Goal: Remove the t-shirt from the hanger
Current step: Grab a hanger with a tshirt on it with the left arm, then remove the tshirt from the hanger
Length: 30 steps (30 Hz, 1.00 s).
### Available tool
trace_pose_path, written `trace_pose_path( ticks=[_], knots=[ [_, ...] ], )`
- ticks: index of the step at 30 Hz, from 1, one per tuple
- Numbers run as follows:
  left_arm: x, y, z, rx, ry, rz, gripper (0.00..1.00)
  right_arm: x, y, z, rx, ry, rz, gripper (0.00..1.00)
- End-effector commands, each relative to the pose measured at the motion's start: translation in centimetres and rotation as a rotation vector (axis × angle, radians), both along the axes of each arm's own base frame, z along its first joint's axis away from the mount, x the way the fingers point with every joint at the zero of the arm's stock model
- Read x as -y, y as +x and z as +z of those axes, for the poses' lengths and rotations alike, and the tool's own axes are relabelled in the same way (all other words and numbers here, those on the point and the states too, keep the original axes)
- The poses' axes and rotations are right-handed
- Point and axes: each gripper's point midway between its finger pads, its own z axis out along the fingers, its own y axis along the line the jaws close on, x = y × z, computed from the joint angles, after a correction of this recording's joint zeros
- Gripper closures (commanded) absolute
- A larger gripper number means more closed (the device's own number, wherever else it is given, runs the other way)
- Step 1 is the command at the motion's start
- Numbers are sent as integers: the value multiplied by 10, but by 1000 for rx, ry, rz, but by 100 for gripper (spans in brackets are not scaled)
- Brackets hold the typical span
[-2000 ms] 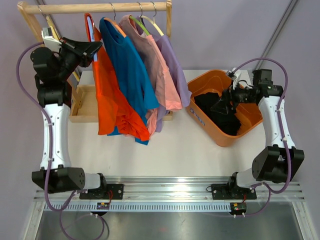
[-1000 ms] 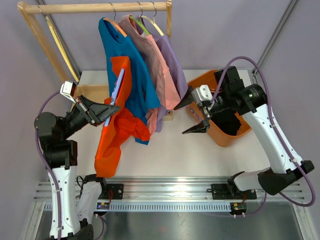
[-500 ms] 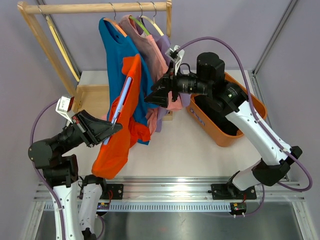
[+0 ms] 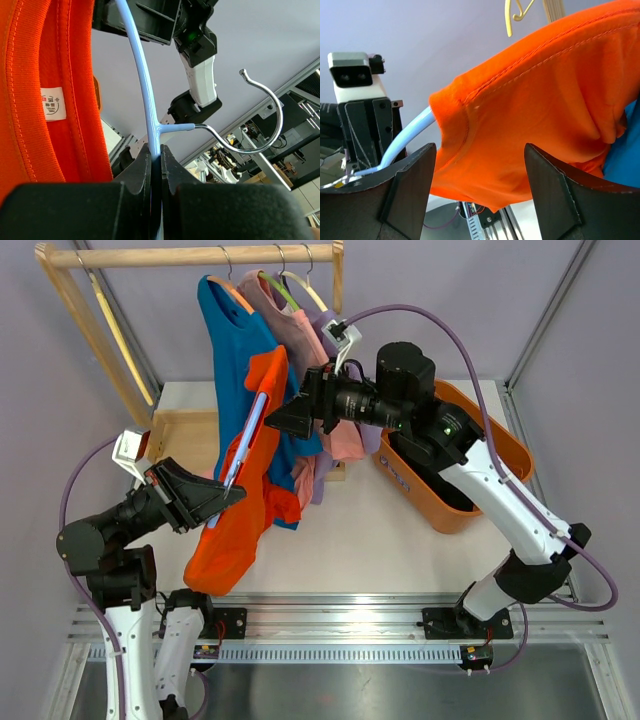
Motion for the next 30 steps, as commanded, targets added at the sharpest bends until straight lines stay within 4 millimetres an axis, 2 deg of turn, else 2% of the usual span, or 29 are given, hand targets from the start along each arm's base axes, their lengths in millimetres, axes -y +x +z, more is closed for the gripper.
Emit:
trace_pose_path(
  ticks=[1,9,12,13,16,19,22,26,30],
  knots=[
    [1,-8,15,112,-6,12,100,-6,0,24,19,63,-18,22],
    [1,-7,13,111,-4,13,100,-11,-1,33,31,81,-25,27],
    [1,-8,13,115,-1,7,100,-9,2,38,50,85,-47,47],
    [1,-8,13,115,0,7,100,-8,2,41,70,86,-49,66],
    [1,-8,12,134,10,10,100,-2,2,52,122,98,-62,100],
    [1,-7,12,156,18,19,100,4,1,63,194,102,-77,100],
    [-1,-1,14,183,22,40,100,15,-7,88,327,136,-71,100],
    [-3,11,25,256,23,70,100,28,-37,118,558,174,30,100],
    [-2,23,40,326,-8,68,100,28,-62,130,697,171,165,100]
  ],
)
